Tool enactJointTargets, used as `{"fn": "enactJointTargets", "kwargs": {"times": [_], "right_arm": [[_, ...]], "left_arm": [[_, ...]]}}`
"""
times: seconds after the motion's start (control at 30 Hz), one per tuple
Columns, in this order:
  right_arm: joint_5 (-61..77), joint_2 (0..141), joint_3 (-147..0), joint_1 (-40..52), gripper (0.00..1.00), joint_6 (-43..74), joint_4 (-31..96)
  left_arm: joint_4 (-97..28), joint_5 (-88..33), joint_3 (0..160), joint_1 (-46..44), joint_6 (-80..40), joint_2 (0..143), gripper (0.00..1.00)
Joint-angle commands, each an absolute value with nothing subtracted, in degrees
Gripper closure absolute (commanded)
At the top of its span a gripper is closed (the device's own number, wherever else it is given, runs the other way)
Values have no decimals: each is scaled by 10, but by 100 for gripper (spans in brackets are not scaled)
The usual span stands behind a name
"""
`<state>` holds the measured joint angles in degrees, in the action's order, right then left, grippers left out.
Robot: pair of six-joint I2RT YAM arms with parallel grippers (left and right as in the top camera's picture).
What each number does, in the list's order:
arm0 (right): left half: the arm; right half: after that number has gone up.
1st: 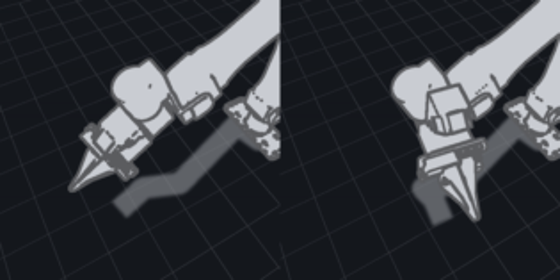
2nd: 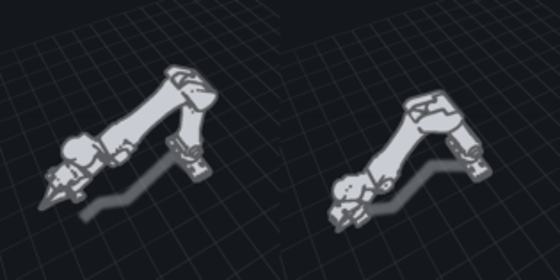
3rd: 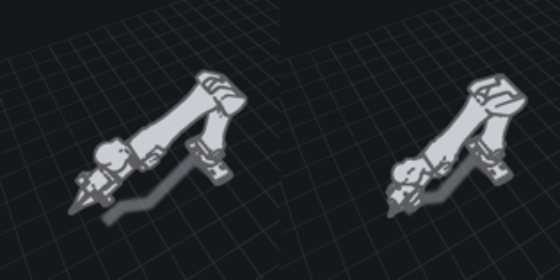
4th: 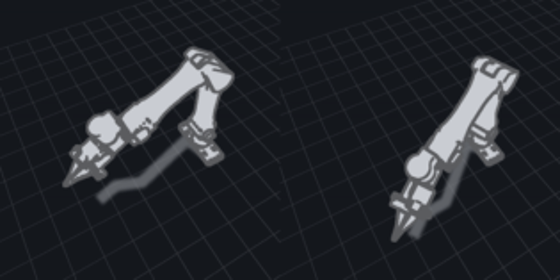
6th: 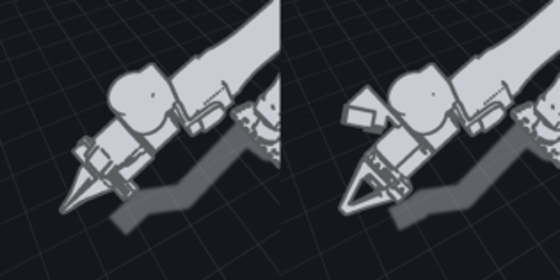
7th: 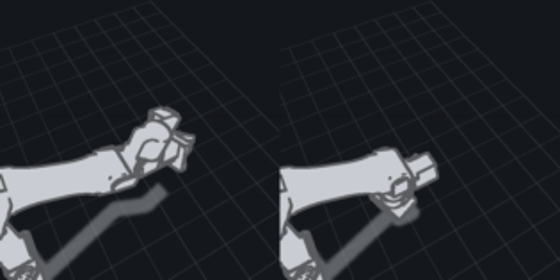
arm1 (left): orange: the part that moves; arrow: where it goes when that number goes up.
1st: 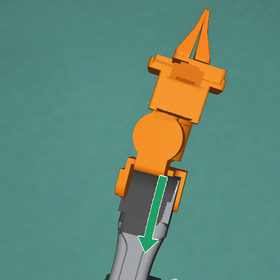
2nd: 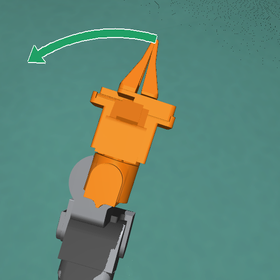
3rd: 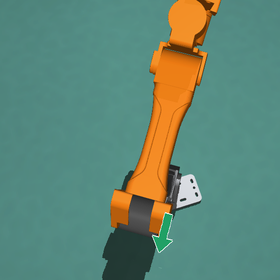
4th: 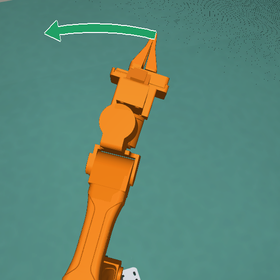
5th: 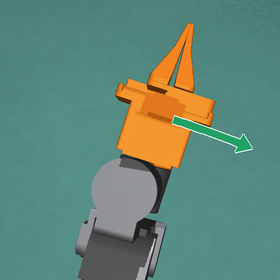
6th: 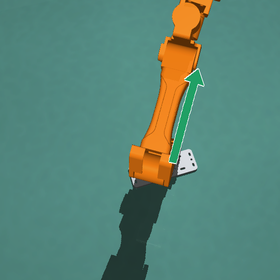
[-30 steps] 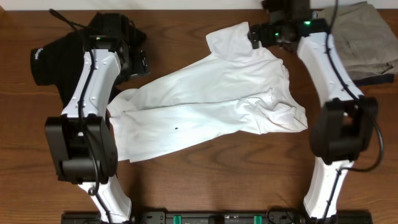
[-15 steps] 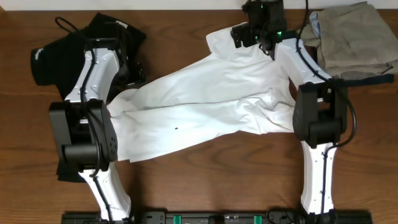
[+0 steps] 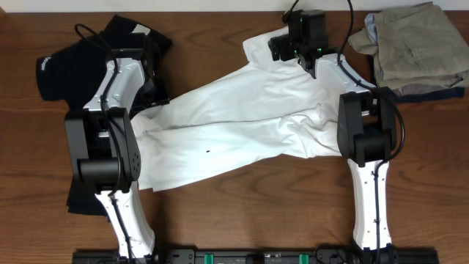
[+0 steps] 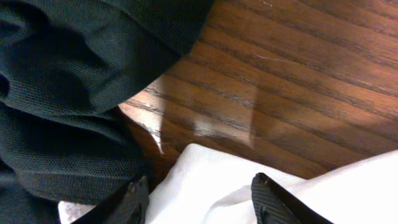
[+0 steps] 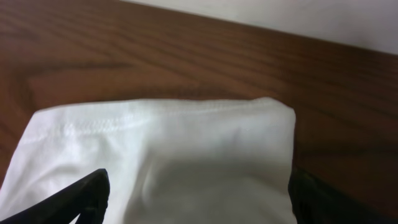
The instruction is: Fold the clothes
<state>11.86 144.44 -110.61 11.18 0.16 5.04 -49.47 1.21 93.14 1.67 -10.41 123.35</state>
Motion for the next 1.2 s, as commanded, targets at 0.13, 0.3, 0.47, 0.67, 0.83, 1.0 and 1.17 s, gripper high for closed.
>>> {"fn": "enactJointTargets", "kwargs": {"times": [0.13, 0.3, 0.47, 0.67, 0.83, 1.0, 1.17], "right_arm": [[79, 1483, -1119, 118, 5, 47, -21], [77, 1499, -1119, 119, 6, 49, -51], [77, 1504, -1119, 119, 31, 58, -49], [77, 1502, -1135, 119, 85, 81, 0], [62, 1486, -1203, 114, 93, 73, 136], [62, 1470, -1304, 103, 99, 50, 297], [62, 1454, -1404, 84, 99, 46, 455]], "left_arm": [[-488, 9, 936, 17, -101, 1243, 48], [-488, 9, 936, 17, -103, 1243, 49], [-488, 9, 936, 17, -103, 1243, 49], [-494, 8, 936, 15, -104, 1243, 54], [-501, 8, 936, 15, -110, 1243, 56], [-501, 8, 936, 16, -110, 1243, 69], [-502, 8, 936, 17, -110, 1240, 82]]}}
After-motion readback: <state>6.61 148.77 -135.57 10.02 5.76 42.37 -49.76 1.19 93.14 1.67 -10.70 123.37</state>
